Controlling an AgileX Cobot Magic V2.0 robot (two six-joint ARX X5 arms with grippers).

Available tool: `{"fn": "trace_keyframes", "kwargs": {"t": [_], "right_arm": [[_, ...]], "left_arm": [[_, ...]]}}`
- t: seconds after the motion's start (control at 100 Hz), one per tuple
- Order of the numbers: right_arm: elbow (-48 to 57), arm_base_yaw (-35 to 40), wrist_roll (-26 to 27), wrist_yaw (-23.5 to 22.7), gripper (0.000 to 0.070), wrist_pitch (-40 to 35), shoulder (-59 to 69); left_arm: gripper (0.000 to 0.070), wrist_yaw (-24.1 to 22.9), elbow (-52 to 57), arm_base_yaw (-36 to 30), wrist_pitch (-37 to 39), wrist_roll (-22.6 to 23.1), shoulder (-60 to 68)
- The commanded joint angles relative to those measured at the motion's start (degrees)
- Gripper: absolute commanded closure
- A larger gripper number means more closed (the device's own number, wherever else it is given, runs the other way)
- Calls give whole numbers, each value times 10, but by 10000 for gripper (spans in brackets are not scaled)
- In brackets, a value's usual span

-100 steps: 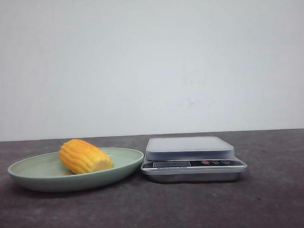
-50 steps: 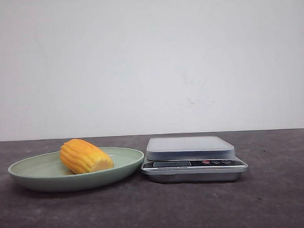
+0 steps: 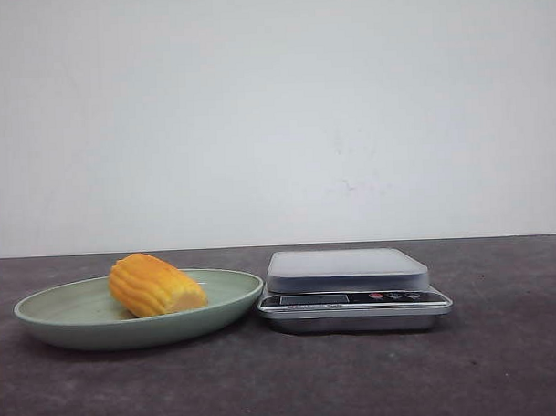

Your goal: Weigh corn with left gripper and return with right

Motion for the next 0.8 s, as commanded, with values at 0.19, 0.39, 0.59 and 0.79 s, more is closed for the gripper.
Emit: {"fn": "trace_keyframes", "kwargs": {"t": [0.19, 0.39, 0.59, 0.79], "right_arm": [[65, 2, -25, -26, 654, -22, 45], [65, 2, -18, -38, 0, -30, 44], [65, 2, -19, -39, 0, -38, 44], [65, 2, -21, -40, 0, -42, 44]], "left_arm": [[691, -36, 178, -24, -180, 107, 58], [416, -33, 184, -24, -217, 106, 58], [102, -33, 184, -24, -256, 99, 59], [38, -32, 184, -25, -289, 99, 59]]}}
